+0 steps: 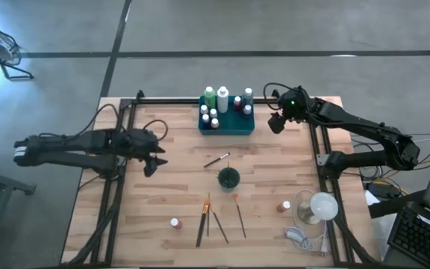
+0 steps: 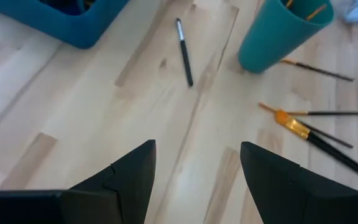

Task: Pick & Place Paint Supplies
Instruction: Put the orange paint bottle into the blue bin

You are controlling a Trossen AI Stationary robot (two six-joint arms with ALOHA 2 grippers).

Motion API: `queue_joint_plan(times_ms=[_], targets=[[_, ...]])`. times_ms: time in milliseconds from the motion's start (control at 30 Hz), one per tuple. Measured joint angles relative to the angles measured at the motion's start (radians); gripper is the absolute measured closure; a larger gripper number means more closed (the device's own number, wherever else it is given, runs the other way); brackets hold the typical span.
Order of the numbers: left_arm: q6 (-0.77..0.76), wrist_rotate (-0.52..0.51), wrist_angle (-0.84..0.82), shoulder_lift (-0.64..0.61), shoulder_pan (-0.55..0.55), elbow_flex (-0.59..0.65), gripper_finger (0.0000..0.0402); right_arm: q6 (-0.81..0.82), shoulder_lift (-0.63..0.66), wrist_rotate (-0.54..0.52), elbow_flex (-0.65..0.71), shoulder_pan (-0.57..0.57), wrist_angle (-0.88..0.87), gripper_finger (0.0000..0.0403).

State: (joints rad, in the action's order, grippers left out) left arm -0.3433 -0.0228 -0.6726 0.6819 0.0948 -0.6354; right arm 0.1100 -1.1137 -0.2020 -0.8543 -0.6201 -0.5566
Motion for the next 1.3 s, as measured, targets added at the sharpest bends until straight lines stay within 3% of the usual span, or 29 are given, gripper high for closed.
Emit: queue_joint_plan(times_ms=[333,467,1033,1300], targets=[[-0.073,-0.002,0.331,-0.038,-0.060,0.227,0.0163,-0.009,0.000,0.000,0.000,0.008,0.017,0.0181],[-0.084,0.014,0.351,-0.038,-0.066,0.266,0.0163,-0.021,0.000,0.000,0.000,0.007,0.020,0.0183],[-0.137,-0.014,0.342,0.018,-0.148,0.209,0.0185,-0.095,0.000,0.000,0.000,0.007,0.033,0.0140],[-0.144,-0.060,0.465,0.118,-0.244,0.196,0.0195,-0.096,0.000,0.000,0.000,0.007,0.081,0.0126]])
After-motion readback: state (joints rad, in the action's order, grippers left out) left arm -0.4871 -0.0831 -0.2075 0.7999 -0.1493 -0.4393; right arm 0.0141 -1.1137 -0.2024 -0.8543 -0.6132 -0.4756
